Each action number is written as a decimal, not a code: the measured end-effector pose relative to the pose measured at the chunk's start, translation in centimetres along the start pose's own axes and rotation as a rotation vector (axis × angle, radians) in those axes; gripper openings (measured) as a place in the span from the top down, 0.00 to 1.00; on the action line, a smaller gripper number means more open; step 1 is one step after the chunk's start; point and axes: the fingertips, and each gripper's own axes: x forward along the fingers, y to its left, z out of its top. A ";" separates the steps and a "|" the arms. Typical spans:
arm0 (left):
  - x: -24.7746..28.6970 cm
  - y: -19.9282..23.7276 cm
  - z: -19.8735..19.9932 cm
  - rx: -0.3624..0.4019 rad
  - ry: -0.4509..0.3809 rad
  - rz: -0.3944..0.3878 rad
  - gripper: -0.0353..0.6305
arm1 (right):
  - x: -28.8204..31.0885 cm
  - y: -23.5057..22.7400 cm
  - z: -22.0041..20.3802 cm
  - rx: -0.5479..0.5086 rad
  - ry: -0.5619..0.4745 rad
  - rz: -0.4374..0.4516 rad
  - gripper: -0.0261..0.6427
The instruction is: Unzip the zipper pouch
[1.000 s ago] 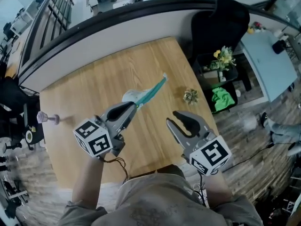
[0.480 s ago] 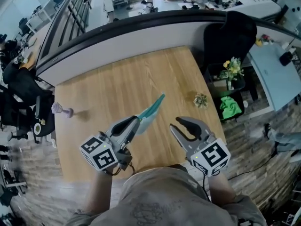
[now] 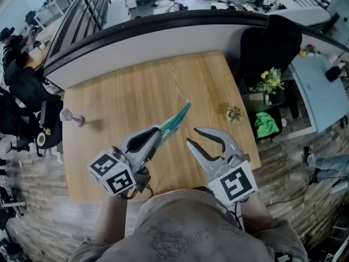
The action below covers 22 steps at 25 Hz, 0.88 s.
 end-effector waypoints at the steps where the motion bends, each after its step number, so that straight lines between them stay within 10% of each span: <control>1: 0.2 -0.2 0.1 -0.001 -0.001 -0.002 0.91 | 0.2 0.2 0.5 -0.047 -0.007 0.010 0.79; 11: 0.5 -3.0 0.4 -0.006 -0.008 -0.073 0.91 | 2.0 4.1 1.4 -0.427 0.034 0.167 0.79; 22: 0.7 -3.5 -0.4 -0.034 0.031 -0.084 0.91 | 2.4 4.2 0.8 -0.649 0.032 0.056 0.79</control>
